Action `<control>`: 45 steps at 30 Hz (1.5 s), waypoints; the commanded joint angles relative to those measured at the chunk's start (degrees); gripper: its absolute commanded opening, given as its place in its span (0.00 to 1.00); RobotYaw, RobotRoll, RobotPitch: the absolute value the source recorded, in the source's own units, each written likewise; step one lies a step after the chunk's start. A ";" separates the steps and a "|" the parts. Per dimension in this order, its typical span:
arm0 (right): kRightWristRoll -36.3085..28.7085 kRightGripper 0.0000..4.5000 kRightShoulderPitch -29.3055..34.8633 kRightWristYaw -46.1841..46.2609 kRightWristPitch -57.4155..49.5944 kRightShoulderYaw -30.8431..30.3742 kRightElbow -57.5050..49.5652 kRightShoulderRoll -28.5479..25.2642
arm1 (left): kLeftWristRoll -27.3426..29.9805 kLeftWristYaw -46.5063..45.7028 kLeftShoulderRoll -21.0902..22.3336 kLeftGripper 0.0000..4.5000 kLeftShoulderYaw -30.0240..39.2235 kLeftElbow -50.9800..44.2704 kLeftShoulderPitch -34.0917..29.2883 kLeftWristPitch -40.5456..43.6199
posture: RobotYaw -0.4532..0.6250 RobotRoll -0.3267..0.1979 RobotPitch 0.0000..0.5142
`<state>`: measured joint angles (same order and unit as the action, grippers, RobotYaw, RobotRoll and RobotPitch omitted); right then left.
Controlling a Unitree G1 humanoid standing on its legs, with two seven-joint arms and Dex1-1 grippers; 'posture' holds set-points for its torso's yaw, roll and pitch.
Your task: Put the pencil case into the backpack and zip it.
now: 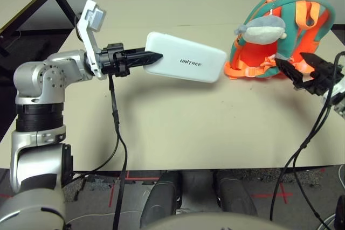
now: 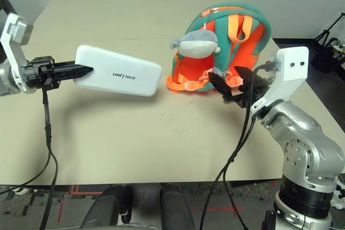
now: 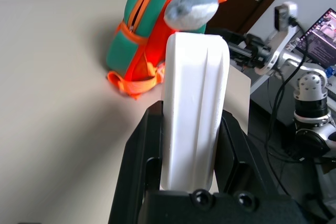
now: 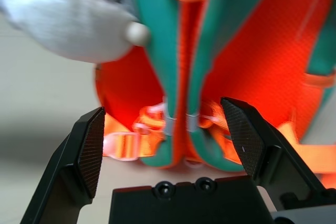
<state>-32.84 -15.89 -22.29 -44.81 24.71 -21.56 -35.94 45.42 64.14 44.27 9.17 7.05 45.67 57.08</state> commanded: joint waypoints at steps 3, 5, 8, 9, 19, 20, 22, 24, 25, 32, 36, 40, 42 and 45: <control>2.24 1.00 -1.85 0.77 3.99 -1.74 5.09 1.62 | 0.29 0.80 1.15 0.30 1.38 0.61 1.09 -0.63 | 0.33 0.62 0.27; 3.40 1.00 -3.05 0.21 5.91 -2.98 7.59 1.97 | 0.31 0.65 1.15 0.30 1.46 0.60 1.18 -0.56 | 0.34 0.62 0.28; 4.67 1.00 -5.33 -0.25 8.31 -4.76 11.46 2.85 | 0.59 0.24 1.22 0.30 1.98 0.80 1.65 -0.26 | 0.34 0.62 0.28; 4.89 1.00 -5.77 -0.36 8.77 -5.07 12.26 3.03 | 0.71 0.16 1.28 0.30 2.11 0.77 1.70 -0.11 | 0.35 0.62 0.28; 7.71 1.00 -11.52 -1.64 13.18 -8.57 21.33 5.36 | 2.34 -0.69 2.80 0.30 4.69 0.47 0.68 2.27 | 0.37 0.62 0.29; 8.04 1.00 -12.09 -1.65 13.58 -8.97 22.01 5.73 | 2.54 -0.90 2.79 0.30 4.93 0.76 0.85 2.38 | 0.37 0.62 0.29; 8.43 1.00 -13.23 -1.48 14.06 -9.41 23.34 6.53 | 2.69 -0.94 2.83 0.30 5.06 1.03 1.04 2.47 | 0.37 0.62 0.29; 8.94 0.93 -13.99 -1.31 14.67 -9.62 24.32 7.06 | 2.55 -0.85 2.81 0.30 4.97 1.33 1.16 2.37 | 0.37 0.62 0.29; 9.06 0.88 -14.30 -1.07 14.47 -9.76 24.57 7.39 | 2.44 -0.77 2.73 0.30 4.86 1.71 1.32 2.28 | 0.37 0.62 0.29; 6.67 0.40 -12.35 0.88 8.78 -8.95 17.20 8.29 | 2.29 0.01 2.40 0.30 4.06 2.57 1.82 2.02 | 0.35 0.62 0.27; 2.93 0.12 -8.33 2.79 0.99 -6.82 6.67 7.30 | 2.43 0.53 2.54 0.30 3.62 2.46 1.71 2.74 | 0.35 0.62 0.27; -2.67 0.05 -4.62 5.47 -8.11 -3.06 -4.34 6.18 | 2.59 1.28 2.64 0.30 3.32 2.17 1.33 3.38 | 0.33 0.62 0.28; -5.59 0.05 -3.00 6.47 -12.37 -1.14 -9.06 5.26 | 2.57 1.63 2.62 0.30 3.11 2.18 1.25 3.55 | 0.32 0.62 0.28; -10.88 0.05 -0.81 8.36 -19.00 2.57 -15.47 4.25 | 2.22 2.52 2.57 0.30 2.53 2.56 1.32 3.50 | 0.30 0.62 0.29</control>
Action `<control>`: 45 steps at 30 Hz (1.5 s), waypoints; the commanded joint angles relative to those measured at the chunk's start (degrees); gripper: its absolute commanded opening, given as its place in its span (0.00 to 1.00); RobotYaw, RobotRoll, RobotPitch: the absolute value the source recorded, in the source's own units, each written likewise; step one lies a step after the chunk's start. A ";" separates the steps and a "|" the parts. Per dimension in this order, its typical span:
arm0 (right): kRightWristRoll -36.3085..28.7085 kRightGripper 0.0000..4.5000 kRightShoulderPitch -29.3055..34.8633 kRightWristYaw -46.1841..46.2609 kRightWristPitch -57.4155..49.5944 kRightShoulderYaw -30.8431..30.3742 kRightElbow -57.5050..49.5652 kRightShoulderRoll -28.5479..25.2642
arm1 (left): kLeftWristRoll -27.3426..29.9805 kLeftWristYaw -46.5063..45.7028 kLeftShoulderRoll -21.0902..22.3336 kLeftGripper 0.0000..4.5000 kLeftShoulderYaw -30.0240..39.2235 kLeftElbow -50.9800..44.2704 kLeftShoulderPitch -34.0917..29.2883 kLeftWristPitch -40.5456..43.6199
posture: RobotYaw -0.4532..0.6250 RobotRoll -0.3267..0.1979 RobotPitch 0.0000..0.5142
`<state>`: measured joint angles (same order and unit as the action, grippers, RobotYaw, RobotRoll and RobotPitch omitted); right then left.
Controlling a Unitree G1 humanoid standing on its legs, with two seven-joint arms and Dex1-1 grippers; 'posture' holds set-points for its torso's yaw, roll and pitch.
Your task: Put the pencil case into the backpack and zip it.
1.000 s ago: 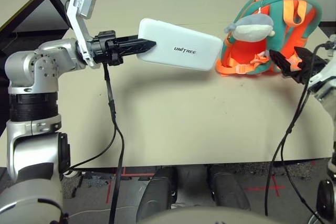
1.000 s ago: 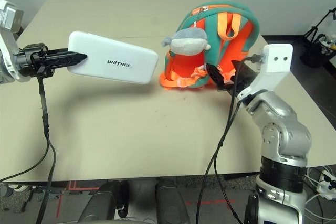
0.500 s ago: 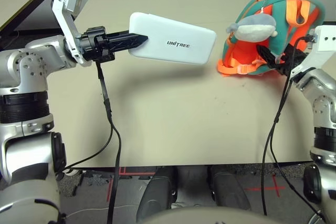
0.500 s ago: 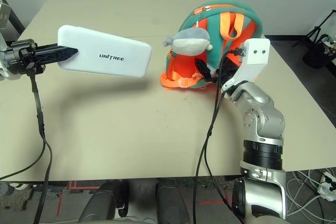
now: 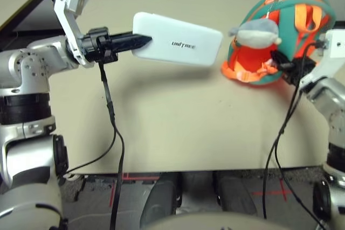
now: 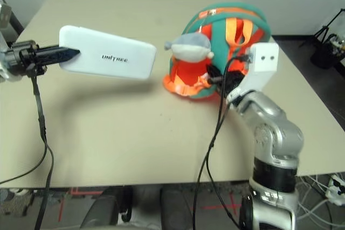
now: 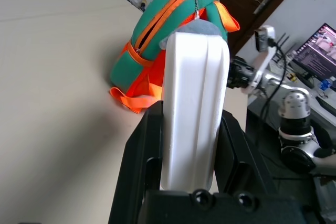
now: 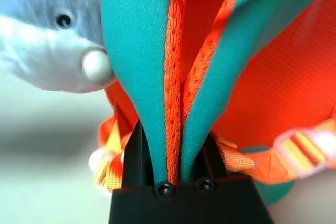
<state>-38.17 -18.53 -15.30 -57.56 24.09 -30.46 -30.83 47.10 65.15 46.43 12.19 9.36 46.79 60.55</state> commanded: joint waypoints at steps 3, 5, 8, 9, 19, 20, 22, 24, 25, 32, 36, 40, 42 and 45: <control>-10.97 0.05 3.36 3.51 -11.40 6.46 -11.71 -1.05 | 0.23 2.24 0.39 0.30 -0.86 0.94 0.50 -0.16 | 0.28 0.62 0.30; -14.96 0.05 4.37 5.41 -14.29 8.62 -14.54 -0.69 | 0.03 2.66 0.42 0.30 -1.15 1.48 0.84 -0.28 | 0.28 0.62 0.30; -22.25 0.05 5.72 8.79 -17.18 11.01 -18.07 -0.58 | -0.32 3.28 0.53 0.30 -1.55 2.27 1.18 -0.64 | 0.27 0.62 0.32; -25.76 0.05 6.79 9.72 -17.65 12.07 -19.34 -1.71 | -0.41 3.49 0.60 0.30 -1.67 2.47 1.22 -0.74 | 0.27 0.62 0.32; -69.81 0.05 30.48 28.55 0.45 21.25 -24.31 -26.51 | -1.44 5.06 1.40 0.30 -2.74 4.19 1.80 -1.41 | 0.23 0.62 0.33; -72.93 0.05 33.69 29.55 2.71 22.65 -25.04 -28.63 | -1.61 5.26 1.44 0.30 -2.94 4.57 2.04 -1.58 | 0.23 0.62 0.33; -74.81 0.05 39.23 28.34 5.59 26.48 -25.52 -31.54 | -2.01 5.69 1.33 0.30 -3.42 5.31 2.74 -1.82 | 0.21 0.62 0.33; -74.83 0.05 44.20 26.25 7.09 30.00 -25.92 -32.96 | -2.41 6.19 1.18 0.30 -3.84 5.97 3.33 -2.06 | 0.21 0.62 0.34; -74.83 0.05 46.65 25.21 7.49 31.74 -26.18 -33.31 | -2.55 6.42 1.13 0.30 -4.00 6.22 3.55 -2.15 | 0.20 0.62 0.33; -66.58 0.05 48.54 22.75 10.72 25.42 -24.83 -32.11 | -3.07 6.78 -0.21 0.30 -4.63 6.72 5.07 -2.59 | 0.20 0.62 0.32; -52.59 0.05 46.71 17.96 12.52 15.24 -23.83 -27.36 | -2.57 6.50 -0.02 0.30 -4.06 5.27 5.55 -2.10 | 0.23 0.62 0.31; -41.69 0.05 47.10 13.04 14.60 9.03 -22.36 -22.67 | -2.40 6.77 1.42 0.30 -3.84 4.20 6.17 -1.46 | 0.25 0.62 0.31; -39.19 0.05 48.39 11.10 15.04 8.52 -21.79 -21.37 | -2.57 7.29 2.18 0.30 -4.04 4.14 6.85 -1.63 | 0.26 0.62 0.31; -36.50 0.05 49.34 8.68 15.74 8.46 -20.80 -20.25 | -3.07 8.62 2.67 0.30 -4.96 4.37 8.47 -2.63 | 0.27 0.62 0.31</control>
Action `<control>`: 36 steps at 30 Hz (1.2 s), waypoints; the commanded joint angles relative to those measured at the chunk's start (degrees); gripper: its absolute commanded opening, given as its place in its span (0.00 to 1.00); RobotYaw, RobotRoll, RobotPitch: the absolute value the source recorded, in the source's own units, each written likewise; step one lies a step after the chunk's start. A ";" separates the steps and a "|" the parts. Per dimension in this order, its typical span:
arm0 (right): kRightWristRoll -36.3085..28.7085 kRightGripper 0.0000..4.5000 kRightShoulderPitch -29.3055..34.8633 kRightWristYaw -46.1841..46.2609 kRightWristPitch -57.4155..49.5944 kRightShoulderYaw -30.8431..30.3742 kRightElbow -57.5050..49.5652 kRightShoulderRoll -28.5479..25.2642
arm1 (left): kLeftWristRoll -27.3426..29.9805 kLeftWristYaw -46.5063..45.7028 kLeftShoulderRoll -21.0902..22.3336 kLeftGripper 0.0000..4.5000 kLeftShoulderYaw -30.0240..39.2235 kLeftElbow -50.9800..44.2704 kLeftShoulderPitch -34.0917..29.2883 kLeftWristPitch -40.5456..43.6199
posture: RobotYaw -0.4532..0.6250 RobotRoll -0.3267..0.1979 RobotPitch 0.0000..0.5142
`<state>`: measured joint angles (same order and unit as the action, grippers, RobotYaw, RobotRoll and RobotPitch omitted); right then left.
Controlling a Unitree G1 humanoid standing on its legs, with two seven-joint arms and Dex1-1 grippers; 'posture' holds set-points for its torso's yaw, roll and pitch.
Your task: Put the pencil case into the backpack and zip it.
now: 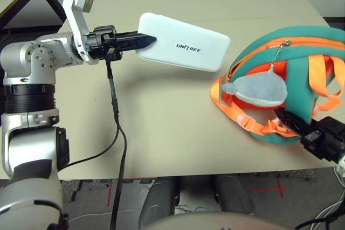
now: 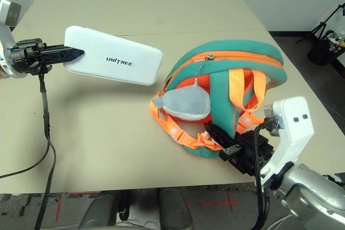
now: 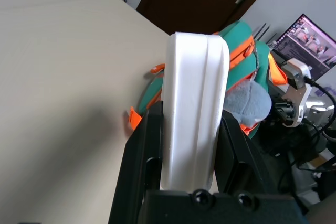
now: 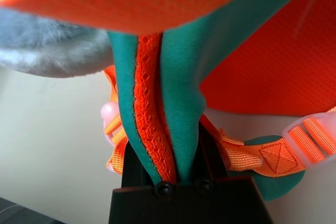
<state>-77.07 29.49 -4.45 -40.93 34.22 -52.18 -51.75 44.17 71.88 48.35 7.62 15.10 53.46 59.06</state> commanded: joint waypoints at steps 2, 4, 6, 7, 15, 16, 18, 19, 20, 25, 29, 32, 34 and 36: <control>4.54 0.05 1.76 -4.18 -0.63 -1.39 2.06 0.86 | -0.86 3.68 0.79 0.30 -1.49 -1.20 3.58 -2.72 | 0.27 0.62 0.31; 6.08 0.05 1.65 -5.73 -0.53 -1.26 3.27 0.92 | -1.64 5.45 0.72 0.30 -2.62 -0.41 5.89 -4.19 | 0.26 0.62 0.30; 7.14 0.05 0.78 -6.87 -0.41 -1.36 4.60 0.92 | -2.90 8.20 0.88 0.30 -4.49 0.04 8.06 -5.88 | 0.26 0.62 0.30; 7.70 0.05 0.19 -7.45 -0.41 -1.43 5.26 0.78 | -3.61 9.41 0.79 0.30 -5.48 0.31 9.11 -6.76 | 0.26 0.62 0.30; 8.71 0.05 -5.31 -9.25 -1.65 -2.26 7.04 0.20 | -8.26 14.60 -3.39 0.30 -10.42 5.11 15.17 -12.69 | 0.25 0.62 0.28; 8.73 0.05 -5.75 -9.36 -1.88 -2.36 7.04 0.18 | -8.79 15.16 -3.85 0.30 -10.80 5.82 15.54 -13.38 | 0.25 0.62 0.28; 8.66 0.05 -6.64 -9.33 -2.29 -2.56 6.92 0.10 | -10.00 15.84 -4.92 0.30 -11.35 7.33 16.18 -14.78 | 0.24 0.62 0.28; 8.52 0.05 -7.23 -9.17 -2.46 -2.68 6.90 0.09 | -10.79 16.42 -5.26 0.30 -11.83 7.96 16.31 -15.75 | 0.24 0.62 0.28; 8.29 0.05 -7.80 -8.91 -2.67 -2.80 6.84 0.05 | -11.50 16.86 -5.64 0.30 -12.18 8.58 16.38 -16.67 | 0.24 0.62 0.28; 7.63 0.05 -9.62 -8.31 -3.60 -3.16 6.36 0.23 | -14.39 18.79 -6.71 0.30 -12.95 11.28 16.82 -20.04 | 0.24 0.62 0.28; 7.57 0.05 -9.99 -8.68 -4.25 -2.71 6.47 0.10 | -16.98 19.80 -6.80 0.30 -13.47 14.12 18.05 -23.18 | 0.24 0.62 0.29; 7.12 0.05 -10.52 -8.60 -4.66 -2.54 6.52 -0.07 | -18.99 20.05 -7.34 0.30 -13.77 16.43 18.98 -25.80 | 0.24 0.62 0.30; 6.86 0.05 -11.03 -8.60 -4.91 -2.67 6.44 -0.21 | -20.21 20.00 -8.08 0.30 -13.70 18.17 19.57 -27.80 | 0.24 0.62 0.30; 6.47 0.05 -12.10 -8.19 -5.20 -3.01 6.56 -0.38 | -20.86 20.07 -9.20 0.30 -13.44 19.35 20.08 -28.84 | 0.24 0.62 0.31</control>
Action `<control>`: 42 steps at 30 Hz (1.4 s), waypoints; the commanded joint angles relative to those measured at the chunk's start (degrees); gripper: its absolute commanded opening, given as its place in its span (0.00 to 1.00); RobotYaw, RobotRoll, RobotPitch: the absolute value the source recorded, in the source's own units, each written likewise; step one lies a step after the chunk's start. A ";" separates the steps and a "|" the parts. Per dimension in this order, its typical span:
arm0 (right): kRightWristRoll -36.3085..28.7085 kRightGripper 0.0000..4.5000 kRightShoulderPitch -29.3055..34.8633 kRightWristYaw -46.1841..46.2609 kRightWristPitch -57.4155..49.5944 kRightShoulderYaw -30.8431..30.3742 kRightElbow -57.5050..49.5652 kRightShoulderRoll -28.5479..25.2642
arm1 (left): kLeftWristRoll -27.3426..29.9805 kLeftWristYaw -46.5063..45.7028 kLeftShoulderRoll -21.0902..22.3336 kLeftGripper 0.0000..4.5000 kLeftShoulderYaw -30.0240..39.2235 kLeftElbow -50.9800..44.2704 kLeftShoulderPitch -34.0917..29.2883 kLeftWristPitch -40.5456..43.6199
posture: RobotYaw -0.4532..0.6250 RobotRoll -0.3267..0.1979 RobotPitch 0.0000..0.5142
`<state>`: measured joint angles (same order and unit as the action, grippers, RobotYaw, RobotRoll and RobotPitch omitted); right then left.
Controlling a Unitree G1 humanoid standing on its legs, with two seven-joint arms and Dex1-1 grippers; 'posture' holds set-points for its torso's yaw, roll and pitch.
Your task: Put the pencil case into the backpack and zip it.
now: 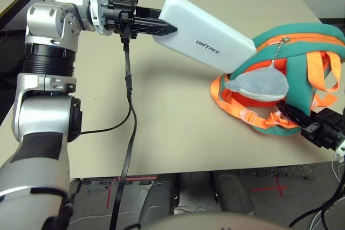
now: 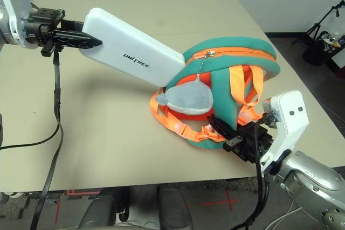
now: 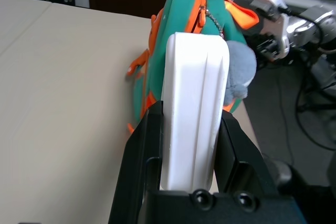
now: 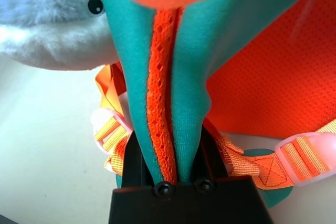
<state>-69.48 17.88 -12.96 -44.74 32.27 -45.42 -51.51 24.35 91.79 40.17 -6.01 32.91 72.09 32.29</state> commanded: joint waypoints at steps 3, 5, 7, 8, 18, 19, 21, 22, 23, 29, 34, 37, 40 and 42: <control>-1.73 0.05 -1.66 0.99 -1.87 -1.43 -0.26 -0.68 | -0.82 -0.13 -3.26 0.30 0.77 2.02 1.99 -2.58 | 0.23 0.62 0.31; -1.97 0.05 -2.09 1.29 -2.17 -1.52 -0.31 -0.64 | -0.83 -0.29 -4.26 0.30 1.14 1.94 2.07 -2.73 | 0.23 0.62 0.31; -2.11 0.05 -2.88 1.67 -2.33 -1.93 -0.22 -0.61 | -0.51 -0.67 -5.95 0.30 1.33 1.30 1.73 -2.39 | 0.23 0.62 0.31; -2.12 0.05 -3.29 1.85 -2.39 -2.18 -0.16 -0.60 | -0.39 -0.78 -6.76 0.30 1.31 0.89 1.45 -2.24 | 0.23 0.62 0.31; -2.59 0.05 -5.57 3.40 -2.74 -3.91 -0.17 -0.29 | -0.43 -1.85 -12.16 0.30 1.00 -0.90 -0.79 -2.55 | 0.22 0.62 0.32; -2.54 0.05 -5.84 3.49 -2.74 -4.21 -0.15 -0.23 | -0.54 -1.90 -12.62 0.30 0.83 -1.03 -1.13 -2.81 | 0.22 0.62 0.32; -2.45 0.05 -6.49 3.70 -2.66 -4.81 0.00 -0.15 | -0.79 -1.90 -13.30 0.30 0.40 -1.21 -1.73 -3.14 | 0.21 0.62 0.33; -2.36 0.05 -7.08 3.79 -2.60 -5.29 0.19 -0.13 | -1.02 -2.06 -13.81 0.30 0.07 -1.22 -2.15 -3.47 | 0.21 0.62 0.33; -2.28 0.05 -7.71 3.92 -2.53 -5.81 0.37 -0.09 | -1.04 -2.38 -14.45 0.30 -0.17 -1.30 -2.62 -3.26 | 0.21 0.62 0.33; -1.53 0.05 -10.44 4.46 -2.38 -8.15 1.23 0.43 | -1.95 -4.22 -18.01 0.30 -0.91 -1.02 -4.88 -4.88 | 0.22 0.62 0.33; -1.14 0.05 -11.67 4.79 -2.53 -9.23 1.52 0.96 | -3.68 -5.57 -20.66 0.30 -1.55 0.71 -5.86 -8.08 | 0.22 0.62 0.32; -0.73 0.05 -12.31 4.83 -2.48 -9.72 1.72 1.24 | -5.12 -6.74 -22.62 0.30 -1.74 2.56 -6.23 -10.88 | 0.21 0.62 0.32; -0.37 0.05 -12.72 4.75 -2.55 -9.96 1.86 1.48 | -6.56 -7.81 -24.38 0.30 -1.98 4.77 -6.41 -13.84 | 0.21 0.62 0.31; -0.18 0.05 -12.88 4.72 -2.57 -10.10 1.90 1.67 | -7.33 -8.55 -25.27 0.30 -1.89 6.28 -6.26 -15.29 | 0.21 0.62 0.31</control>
<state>-69.56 5.00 -7.94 -46.67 23.70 -43.27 -50.21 17.85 82.73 15.86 -6.78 38.19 66.20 18.38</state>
